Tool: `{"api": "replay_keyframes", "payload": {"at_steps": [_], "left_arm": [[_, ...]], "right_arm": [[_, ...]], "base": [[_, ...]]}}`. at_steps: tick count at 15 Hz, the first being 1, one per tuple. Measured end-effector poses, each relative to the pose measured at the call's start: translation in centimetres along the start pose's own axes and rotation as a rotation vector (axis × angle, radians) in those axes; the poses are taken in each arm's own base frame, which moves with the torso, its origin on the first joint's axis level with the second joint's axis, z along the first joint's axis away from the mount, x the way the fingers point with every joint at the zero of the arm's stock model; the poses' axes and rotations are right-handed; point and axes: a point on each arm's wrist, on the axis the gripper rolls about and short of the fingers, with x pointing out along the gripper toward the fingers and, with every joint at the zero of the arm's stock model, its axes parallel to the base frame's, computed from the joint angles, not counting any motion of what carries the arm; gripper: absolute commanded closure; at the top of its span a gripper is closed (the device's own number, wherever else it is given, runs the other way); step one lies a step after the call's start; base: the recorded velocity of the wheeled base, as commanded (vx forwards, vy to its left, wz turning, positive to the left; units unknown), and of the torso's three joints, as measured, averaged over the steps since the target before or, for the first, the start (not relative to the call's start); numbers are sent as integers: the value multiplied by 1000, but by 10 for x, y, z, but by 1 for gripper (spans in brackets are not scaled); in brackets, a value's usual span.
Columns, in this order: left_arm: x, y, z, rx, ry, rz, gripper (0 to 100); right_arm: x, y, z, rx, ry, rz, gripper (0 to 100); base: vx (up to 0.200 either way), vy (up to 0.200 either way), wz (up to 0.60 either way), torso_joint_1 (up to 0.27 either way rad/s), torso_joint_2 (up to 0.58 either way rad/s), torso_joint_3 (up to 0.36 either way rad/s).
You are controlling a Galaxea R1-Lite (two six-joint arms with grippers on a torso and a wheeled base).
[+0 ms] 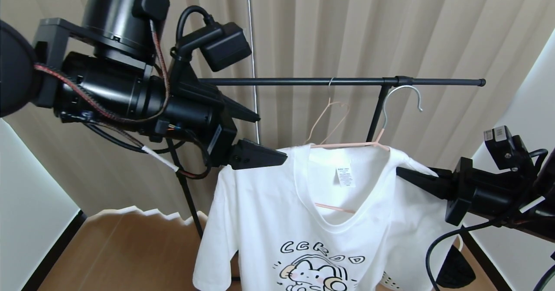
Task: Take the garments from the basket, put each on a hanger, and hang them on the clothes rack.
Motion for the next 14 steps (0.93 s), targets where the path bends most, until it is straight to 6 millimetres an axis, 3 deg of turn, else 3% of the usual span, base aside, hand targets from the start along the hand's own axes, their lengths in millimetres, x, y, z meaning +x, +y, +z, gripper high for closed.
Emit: {"api": "replay_keyframes", "payload": {"at_steps": [6, 14], "left_arm": [[44, -2, 8, 98, 17, -79, 0], [67, -8, 4, 125, 44, -129, 0]], "right_arm": [[0, 0, 0, 0, 0, 1, 100], [1, 5, 1, -4, -2, 16, 100]], "base": [[0, 0, 0, 0, 0, 0], [0, 0, 0, 0, 0, 0]]}}
